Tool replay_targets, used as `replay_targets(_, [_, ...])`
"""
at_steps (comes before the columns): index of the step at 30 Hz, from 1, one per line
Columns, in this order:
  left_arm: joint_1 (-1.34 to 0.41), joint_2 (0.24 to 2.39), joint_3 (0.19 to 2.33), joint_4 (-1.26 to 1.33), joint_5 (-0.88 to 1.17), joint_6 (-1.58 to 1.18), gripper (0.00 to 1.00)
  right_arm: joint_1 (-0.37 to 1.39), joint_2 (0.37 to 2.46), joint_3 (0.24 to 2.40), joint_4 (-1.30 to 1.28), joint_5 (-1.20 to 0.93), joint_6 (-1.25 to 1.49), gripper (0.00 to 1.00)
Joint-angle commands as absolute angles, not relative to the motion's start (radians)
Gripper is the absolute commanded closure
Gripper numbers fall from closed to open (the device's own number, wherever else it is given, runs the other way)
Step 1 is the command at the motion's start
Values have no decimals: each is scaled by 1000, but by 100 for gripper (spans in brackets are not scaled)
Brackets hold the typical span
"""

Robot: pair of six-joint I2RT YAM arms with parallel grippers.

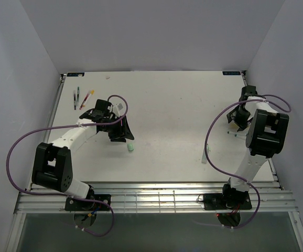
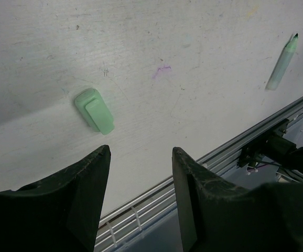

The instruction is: Open the pen caps

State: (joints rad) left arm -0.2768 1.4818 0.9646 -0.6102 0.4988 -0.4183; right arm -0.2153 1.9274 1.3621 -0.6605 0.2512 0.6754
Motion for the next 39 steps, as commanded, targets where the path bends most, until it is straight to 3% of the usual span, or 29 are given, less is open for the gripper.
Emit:
replay_targets(1, [-273,1470,1005,-618,491,-403,39,-218,1922,1330,-615,230,701,33])
replay_targets(7, [-273,1473,1020,-626,474,-399,39,-219,1956,1328,-586,224,677,36])
replay_targets(12, [-273,1480,1023,-634,474,-399,39,-213,2000,1354,-595,218,664,44])
replay_targets(16, [-273,1482,1029,-635,472,-402,39,-187,2025,1376,-609,212,635,56])
replay_targets(22, [-273,1506,1089,-647,463,-399,39,-81,2065,1483,-656,241,532,92])
replay_targets(29, [-264,1606,1271,-690,460,-426,40,161,2059,1722,-747,177,368,92])
replay_targets(39, [-222,1743,1367,-592,659,-541,39,457,1924,1554,-648,-427,219,92])
